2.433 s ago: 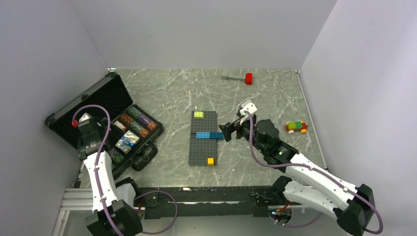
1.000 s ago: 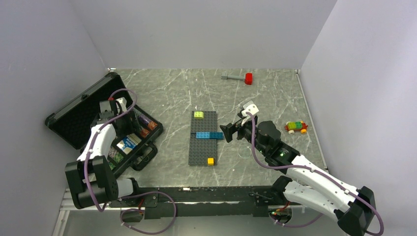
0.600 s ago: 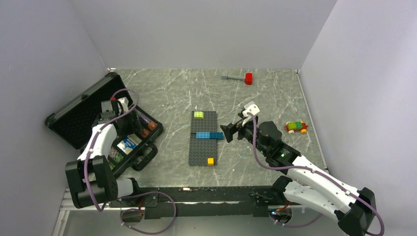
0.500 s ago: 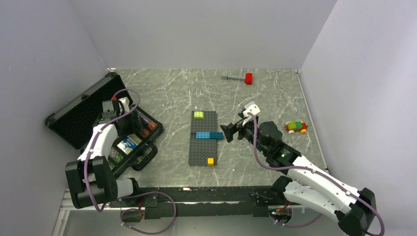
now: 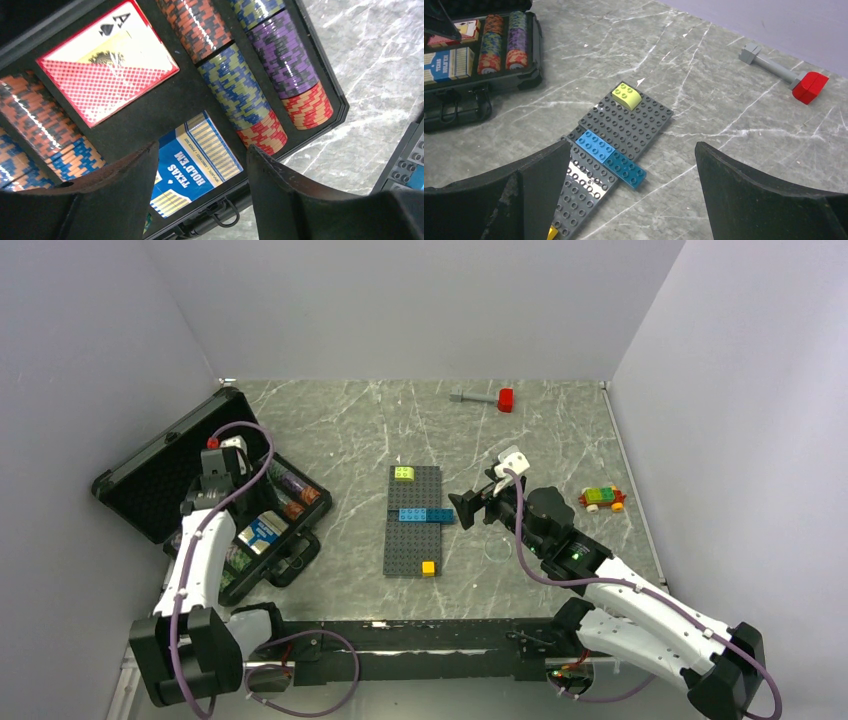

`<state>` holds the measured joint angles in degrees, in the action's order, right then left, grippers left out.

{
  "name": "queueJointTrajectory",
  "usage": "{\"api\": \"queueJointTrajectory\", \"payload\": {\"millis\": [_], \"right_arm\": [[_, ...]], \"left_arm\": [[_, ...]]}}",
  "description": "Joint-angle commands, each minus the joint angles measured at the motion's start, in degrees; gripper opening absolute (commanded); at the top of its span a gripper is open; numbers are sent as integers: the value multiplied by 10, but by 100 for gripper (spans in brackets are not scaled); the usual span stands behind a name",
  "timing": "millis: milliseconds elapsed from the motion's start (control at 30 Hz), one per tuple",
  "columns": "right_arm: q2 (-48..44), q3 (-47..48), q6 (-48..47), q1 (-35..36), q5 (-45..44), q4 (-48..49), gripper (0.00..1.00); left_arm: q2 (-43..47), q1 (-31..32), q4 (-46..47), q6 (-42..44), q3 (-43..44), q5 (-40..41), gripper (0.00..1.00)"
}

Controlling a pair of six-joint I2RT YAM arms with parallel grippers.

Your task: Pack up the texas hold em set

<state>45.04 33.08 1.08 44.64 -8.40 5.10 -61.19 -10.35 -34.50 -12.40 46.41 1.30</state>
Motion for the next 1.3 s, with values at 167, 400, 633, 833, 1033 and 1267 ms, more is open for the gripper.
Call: {"api": "queueJointTrajectory", "payload": {"millis": [167,400,633,833,1033,1267], "right_arm": [[-12,-2,4,-2,-3,23,100],[-17,-3,4,-2,-5,23,100],[-13,-3,5,-2,-6,24,100],[0,0,17,-4,-30,23,100],[44,22,33,-15,-54,5,100],[104,48,91,-87,-15,-40,100]], "left_arm": [[-95,-2,-15,-70,-32,-28,62],[-145,-6,-19,-60,-24,-47,60],[-88,-6,-1,-46,-22,-38,66],[-16,12,10,-5,-2,-18,78],[6,81,-2,36,57,70,82],[-30,158,59,77,144,59,84]]}}
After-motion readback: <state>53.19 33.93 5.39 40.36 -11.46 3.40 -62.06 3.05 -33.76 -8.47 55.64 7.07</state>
